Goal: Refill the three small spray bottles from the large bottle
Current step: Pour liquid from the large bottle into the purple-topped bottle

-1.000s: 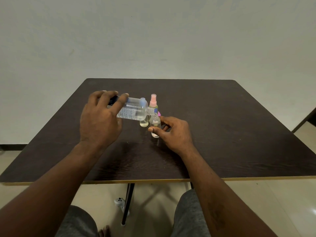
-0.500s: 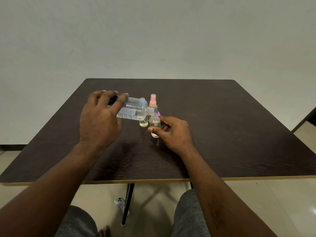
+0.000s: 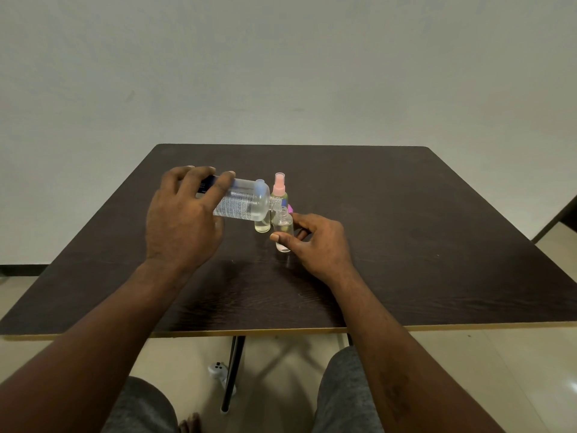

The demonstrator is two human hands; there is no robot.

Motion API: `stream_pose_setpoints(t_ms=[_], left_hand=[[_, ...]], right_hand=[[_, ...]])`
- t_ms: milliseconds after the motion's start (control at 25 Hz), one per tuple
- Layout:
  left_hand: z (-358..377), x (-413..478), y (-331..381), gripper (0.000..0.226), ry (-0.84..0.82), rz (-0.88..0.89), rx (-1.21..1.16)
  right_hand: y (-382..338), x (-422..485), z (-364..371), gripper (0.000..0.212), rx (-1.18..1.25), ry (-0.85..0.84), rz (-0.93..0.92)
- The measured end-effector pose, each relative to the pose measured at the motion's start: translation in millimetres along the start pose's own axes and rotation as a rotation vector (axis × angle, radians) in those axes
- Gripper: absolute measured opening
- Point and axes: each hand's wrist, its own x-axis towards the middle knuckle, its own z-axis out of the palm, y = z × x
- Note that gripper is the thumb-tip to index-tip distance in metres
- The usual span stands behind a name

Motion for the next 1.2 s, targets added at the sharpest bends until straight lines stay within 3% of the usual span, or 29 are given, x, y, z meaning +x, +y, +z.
stream_pose_setpoints(t_ms=[680,1200], left_hand=[[1.3,-5.7,4.4,0.071,-0.026,-0.041,-0.033],[10.0,-31.7,21.6,0.076,-0.173,-0.267,-0.202]], right_hand=[[0.1,0.4,-0.3,0.051,0.014,-0.008,0.018],[-1.4,-0.6,0.3,0.043,0.054,-0.010,0.008]])
